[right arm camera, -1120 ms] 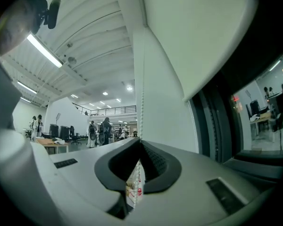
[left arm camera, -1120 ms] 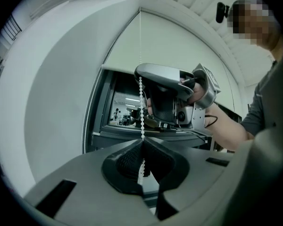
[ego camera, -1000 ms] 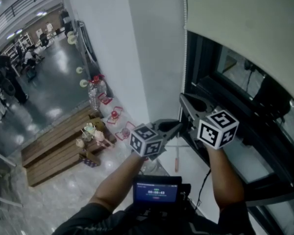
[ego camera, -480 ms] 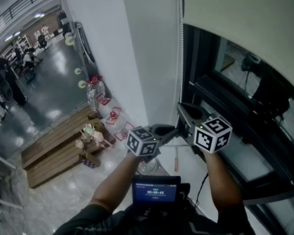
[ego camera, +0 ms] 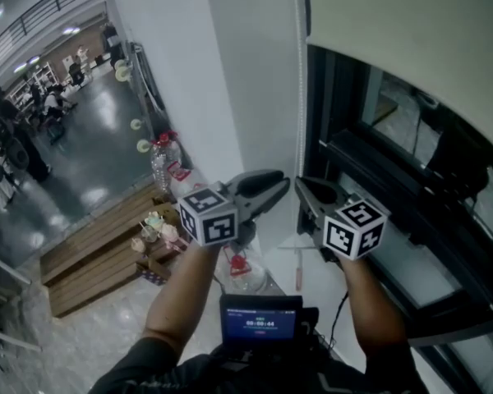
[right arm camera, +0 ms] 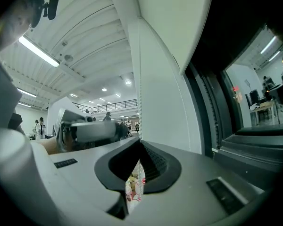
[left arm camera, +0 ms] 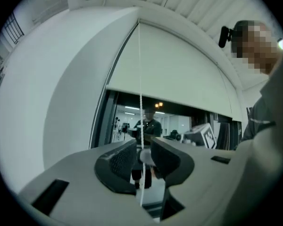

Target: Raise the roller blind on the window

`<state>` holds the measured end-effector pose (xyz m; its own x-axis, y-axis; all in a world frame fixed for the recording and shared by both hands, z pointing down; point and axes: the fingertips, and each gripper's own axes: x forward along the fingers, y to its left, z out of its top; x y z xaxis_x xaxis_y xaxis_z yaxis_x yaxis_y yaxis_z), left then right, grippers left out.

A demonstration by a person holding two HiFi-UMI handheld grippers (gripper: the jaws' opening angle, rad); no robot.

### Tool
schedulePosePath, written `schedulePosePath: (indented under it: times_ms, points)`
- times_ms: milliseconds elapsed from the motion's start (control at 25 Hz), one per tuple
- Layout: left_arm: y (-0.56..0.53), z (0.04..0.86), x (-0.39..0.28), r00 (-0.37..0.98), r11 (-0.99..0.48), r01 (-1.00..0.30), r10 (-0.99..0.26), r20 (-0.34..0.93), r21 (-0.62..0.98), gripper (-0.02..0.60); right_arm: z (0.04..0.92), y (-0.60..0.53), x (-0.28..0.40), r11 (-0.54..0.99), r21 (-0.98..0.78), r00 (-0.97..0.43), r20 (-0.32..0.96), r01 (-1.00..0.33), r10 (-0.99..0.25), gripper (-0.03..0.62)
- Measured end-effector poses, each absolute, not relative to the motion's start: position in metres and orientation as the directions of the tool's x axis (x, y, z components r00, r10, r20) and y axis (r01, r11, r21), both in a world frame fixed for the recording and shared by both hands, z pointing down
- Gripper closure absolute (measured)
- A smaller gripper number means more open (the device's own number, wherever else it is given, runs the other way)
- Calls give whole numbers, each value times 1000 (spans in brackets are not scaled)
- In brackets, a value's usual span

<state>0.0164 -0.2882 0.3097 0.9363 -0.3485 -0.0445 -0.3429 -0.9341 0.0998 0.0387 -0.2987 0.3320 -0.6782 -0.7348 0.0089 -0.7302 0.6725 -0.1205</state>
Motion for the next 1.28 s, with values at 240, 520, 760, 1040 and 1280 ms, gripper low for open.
schedulePosePath:
  times_ms: [240, 520, 760, 1040, 1280]
  points:
    - [-305, 241, 36, 927, -931, -365, -363, -97, -6, 482, 331, -294, 37, 673, -104, -677, 4, -732, -736, 594]
    - [-309, 239, 62, 948, -948, -317, -316, -45, -23, 574, 330, -293, 41, 669, -104, -672, -6, -736, -740, 594]
    - [-311, 243, 56, 940, -946, -324, -324, -106, 19, 575, 332, -293, 40, 667, -107, -671, 6, -737, -741, 594]
    - [-312, 282, 53, 940, -942, -331, -334, -70, 58, 575, 372, -294, 38, 660, -155, -675, 77, -735, -734, 594]
    - [-307, 319, 57, 933, -932, -358, -360, -18, 63, 575, 408, -289, 42, 647, -179, -670, 136, -741, -729, 594]
